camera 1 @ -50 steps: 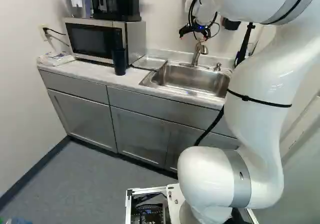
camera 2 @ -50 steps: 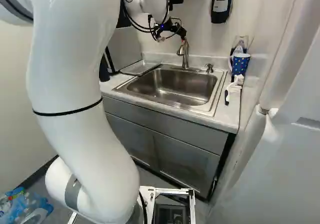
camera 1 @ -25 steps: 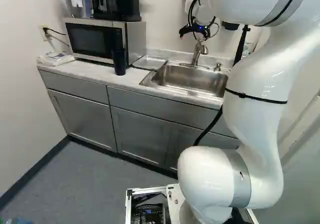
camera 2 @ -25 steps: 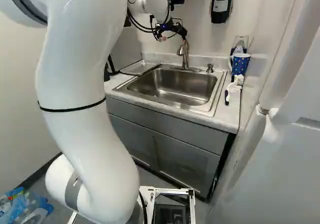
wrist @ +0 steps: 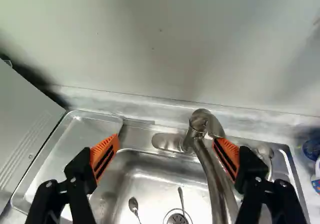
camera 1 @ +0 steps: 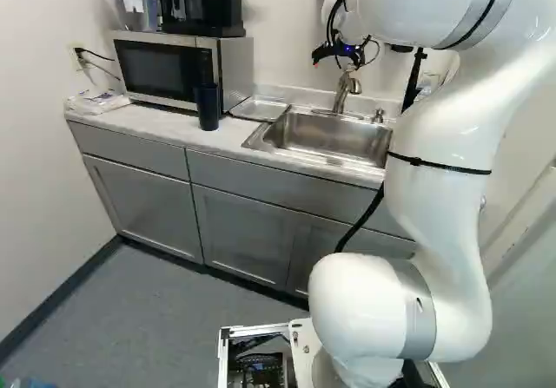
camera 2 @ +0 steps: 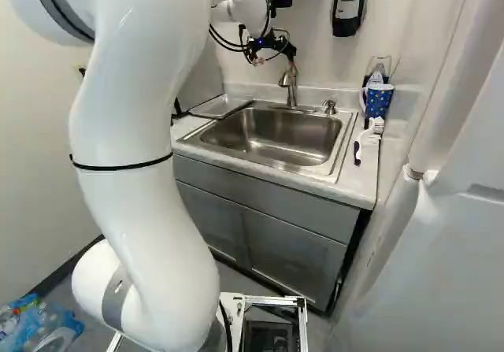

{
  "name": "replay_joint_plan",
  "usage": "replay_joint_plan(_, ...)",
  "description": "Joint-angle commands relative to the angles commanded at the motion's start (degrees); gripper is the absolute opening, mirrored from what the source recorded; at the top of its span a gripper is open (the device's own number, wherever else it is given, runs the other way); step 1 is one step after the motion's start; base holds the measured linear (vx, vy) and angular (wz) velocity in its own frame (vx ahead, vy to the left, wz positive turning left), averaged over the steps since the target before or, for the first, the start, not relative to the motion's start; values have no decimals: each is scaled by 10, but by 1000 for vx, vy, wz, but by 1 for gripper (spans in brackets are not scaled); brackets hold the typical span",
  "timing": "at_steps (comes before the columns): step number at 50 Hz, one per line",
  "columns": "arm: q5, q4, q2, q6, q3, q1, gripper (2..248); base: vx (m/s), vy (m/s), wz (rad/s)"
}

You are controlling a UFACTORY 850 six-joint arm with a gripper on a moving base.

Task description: Rinse the cup and place it in the tray

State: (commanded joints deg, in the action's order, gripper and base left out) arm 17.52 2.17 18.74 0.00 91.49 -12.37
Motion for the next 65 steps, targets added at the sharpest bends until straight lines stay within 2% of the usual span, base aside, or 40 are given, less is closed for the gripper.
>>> replay_joint_plan(21, -4, 0, 6, 0, 7, 1, 247, 0, 0, 0)
replay_joint_plan(50, -87, 23, 6, 0, 7, 1, 247, 0, 0, 0)
replay_joint_plan(65, -90, 24, 6, 0, 7, 1, 247, 0, 0, 0)
